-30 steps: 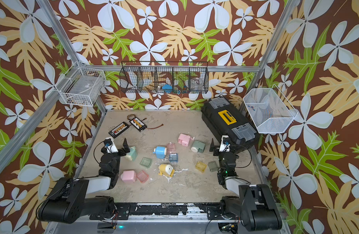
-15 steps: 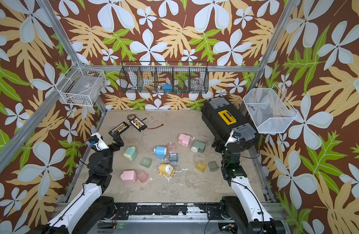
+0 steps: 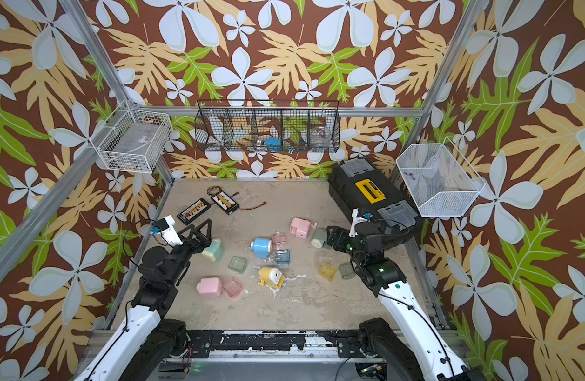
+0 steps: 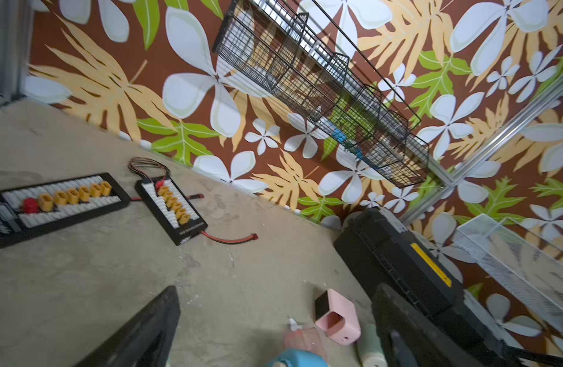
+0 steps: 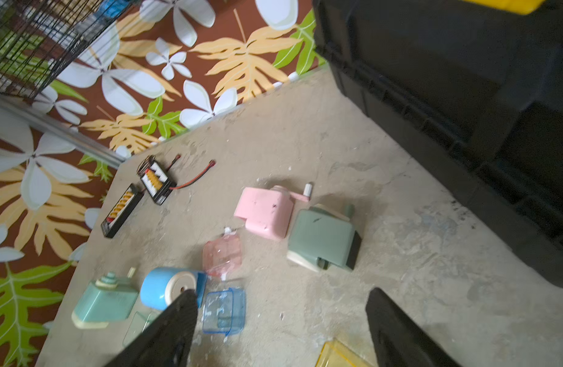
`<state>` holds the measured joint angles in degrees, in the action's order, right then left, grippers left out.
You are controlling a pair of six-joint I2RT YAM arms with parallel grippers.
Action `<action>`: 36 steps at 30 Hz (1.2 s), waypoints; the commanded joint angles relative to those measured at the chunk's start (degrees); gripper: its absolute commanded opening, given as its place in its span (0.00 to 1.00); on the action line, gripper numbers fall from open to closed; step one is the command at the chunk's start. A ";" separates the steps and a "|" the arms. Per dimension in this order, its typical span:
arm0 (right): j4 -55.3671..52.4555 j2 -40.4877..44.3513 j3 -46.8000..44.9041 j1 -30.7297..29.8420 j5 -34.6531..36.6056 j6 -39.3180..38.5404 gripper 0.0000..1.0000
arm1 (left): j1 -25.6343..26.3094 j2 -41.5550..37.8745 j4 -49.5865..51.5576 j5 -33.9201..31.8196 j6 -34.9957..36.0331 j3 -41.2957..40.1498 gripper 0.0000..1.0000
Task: Put the tray back into the pencil sharpener
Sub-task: Pick up the container from the center of the board.
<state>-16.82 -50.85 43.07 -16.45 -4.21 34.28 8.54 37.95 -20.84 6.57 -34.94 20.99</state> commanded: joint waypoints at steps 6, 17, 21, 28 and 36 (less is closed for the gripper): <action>-7.80 -6.38 9.87 -10.04 1.04 -7.97 0.86 | 2.26 -5.53 9.06 7.21 -5.03 0.14 0.96; -6.50 -12.08 14.13 -18.11 -5.40 -32.02 0.90 | 3.95 -8.26 13.68 6.18 3.48 2.31 0.96; -5.76 -12.52 12.40 -21.42 -6.33 -37.06 0.90 | 4.04 -8.00 13.99 5.96 5.47 2.56 0.96; -6.19 -13.48 9.50 -22.93 7.59 -20.46 0.89 | 4.04 -7.08 14.11 4.85 8.53 3.06 0.96; -25.50 -11.91 9.99 -22.93 24.51 11.82 0.85 | 4.04 -1.40 13.89 4.75 11.42 5.91 0.96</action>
<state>-33.58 -64.12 53.95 -39.40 12.29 30.59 12.60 35.27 -6.72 11.20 -25.76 26.00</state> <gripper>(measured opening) 0.855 0.958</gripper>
